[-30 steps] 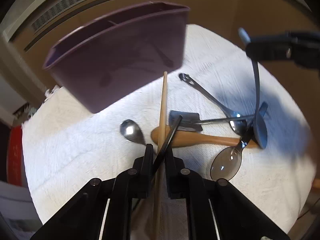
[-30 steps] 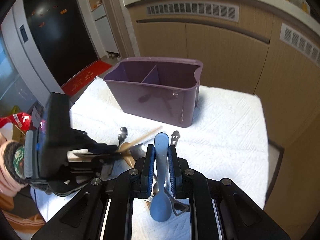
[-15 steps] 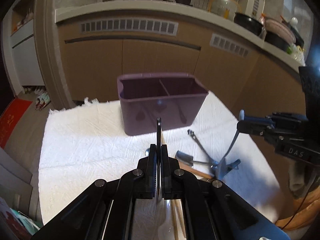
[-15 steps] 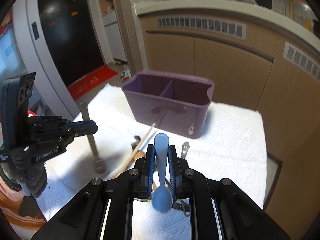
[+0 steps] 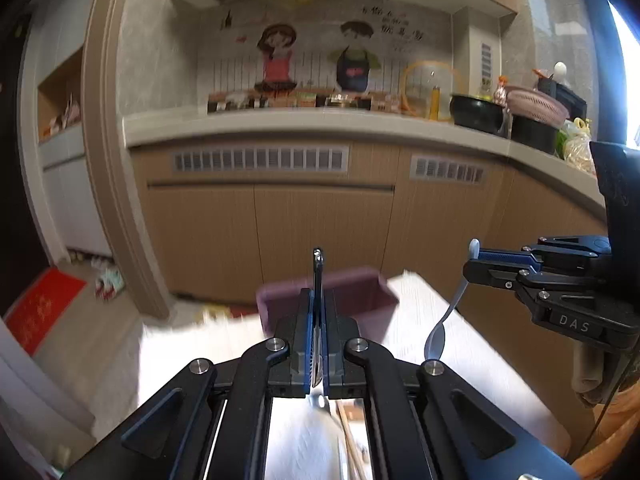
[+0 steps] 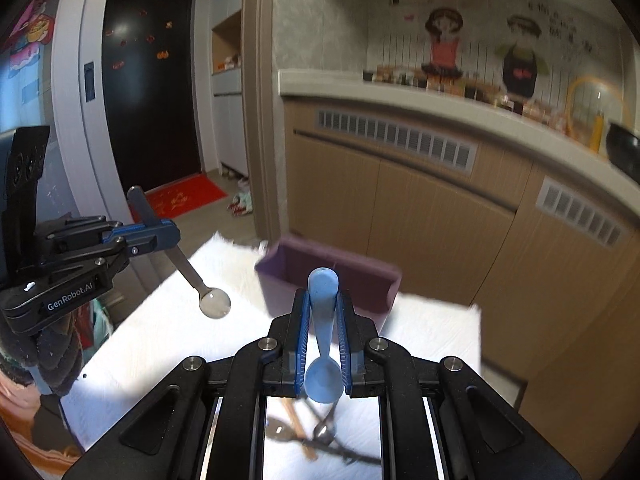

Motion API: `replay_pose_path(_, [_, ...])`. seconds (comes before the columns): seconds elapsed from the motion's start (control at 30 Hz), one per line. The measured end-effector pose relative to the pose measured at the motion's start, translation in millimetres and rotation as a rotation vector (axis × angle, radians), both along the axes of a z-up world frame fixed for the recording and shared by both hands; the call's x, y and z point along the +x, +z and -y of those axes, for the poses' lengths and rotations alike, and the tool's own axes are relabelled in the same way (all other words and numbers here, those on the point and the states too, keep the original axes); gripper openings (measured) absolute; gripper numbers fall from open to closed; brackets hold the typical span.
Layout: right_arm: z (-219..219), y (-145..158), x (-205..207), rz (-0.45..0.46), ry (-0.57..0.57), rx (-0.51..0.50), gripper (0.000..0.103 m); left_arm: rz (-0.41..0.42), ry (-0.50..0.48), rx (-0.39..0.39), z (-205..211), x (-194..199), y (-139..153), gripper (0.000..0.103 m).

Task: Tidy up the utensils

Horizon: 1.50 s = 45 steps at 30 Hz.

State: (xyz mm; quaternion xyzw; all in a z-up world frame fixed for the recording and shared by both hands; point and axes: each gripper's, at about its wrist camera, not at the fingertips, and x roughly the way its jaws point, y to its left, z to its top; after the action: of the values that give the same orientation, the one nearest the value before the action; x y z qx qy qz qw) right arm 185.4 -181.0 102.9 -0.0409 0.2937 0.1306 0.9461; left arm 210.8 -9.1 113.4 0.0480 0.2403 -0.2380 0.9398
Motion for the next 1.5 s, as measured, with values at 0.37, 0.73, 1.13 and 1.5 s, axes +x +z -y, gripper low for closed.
replay_pose_path(0.37, [17.4,61.4,71.3,0.122,-0.067,0.013,0.014,0.0,-0.034,-0.029,37.8,85.0,45.8,0.002])
replay_pose_path(0.73, [16.3,-45.2,153.3,-0.122,-0.041,0.043,0.015,-0.274,-0.006,0.022,60.6,171.9,-72.3,0.011])
replay_pose_path(1.13, [39.5,-92.4,113.8,-0.174,-0.131,0.038,0.054,-0.176,0.091,0.017,16.3,109.1,-93.9,0.092])
replay_pose_path(1.5, [15.1,-144.0,29.2,-0.309,-0.005,-0.013,0.058,-0.302,0.069,0.101,-10.5,0.1,-142.3,0.093])
